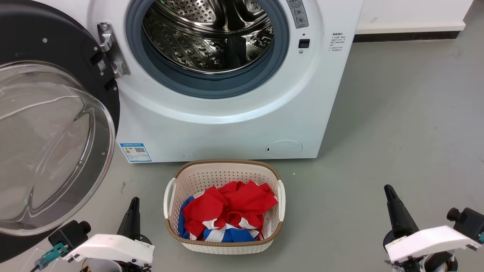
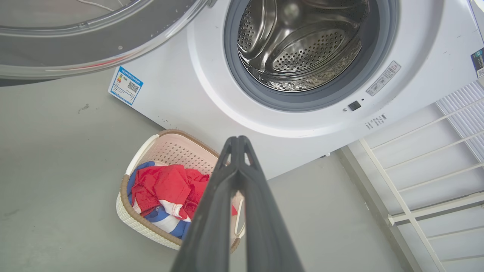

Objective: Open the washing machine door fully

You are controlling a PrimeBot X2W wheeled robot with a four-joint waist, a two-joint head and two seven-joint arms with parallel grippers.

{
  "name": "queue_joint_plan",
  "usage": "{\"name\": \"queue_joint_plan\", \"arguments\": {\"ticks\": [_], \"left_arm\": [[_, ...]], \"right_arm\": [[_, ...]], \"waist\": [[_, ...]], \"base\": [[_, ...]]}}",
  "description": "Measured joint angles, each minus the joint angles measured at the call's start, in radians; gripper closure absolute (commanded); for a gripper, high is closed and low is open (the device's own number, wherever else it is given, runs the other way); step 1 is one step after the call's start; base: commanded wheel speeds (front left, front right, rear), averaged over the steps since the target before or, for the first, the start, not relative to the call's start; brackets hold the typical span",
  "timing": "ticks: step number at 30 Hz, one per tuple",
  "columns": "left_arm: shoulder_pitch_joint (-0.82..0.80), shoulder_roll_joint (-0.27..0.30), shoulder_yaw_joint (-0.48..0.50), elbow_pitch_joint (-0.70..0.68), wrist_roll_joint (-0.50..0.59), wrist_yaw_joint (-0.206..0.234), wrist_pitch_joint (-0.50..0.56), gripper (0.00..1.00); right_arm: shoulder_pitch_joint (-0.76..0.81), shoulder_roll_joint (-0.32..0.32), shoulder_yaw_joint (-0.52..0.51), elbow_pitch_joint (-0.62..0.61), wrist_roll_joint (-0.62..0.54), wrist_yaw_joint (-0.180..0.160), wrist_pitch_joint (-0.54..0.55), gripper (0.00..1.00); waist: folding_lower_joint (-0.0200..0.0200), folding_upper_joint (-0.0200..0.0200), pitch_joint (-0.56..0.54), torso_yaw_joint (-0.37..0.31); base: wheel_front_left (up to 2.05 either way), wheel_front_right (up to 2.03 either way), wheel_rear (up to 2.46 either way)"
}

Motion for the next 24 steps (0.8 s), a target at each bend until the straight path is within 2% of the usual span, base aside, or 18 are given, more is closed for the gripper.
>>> {"name": "queue_joint_plan", "arguments": {"ticks": [24], "left_arm": [[-0.020,-0.030,0.052,0.001,-0.258,-0.033,0.070,1.00]], "right_arm": [[-0.028,-0.005,-0.021,0.028,0.303,0.000,0.033,1.00]], "waist": [[0.0000,0.0000,-0.010,0.010]], "base": [[0.00,0.00,0.00]]}}
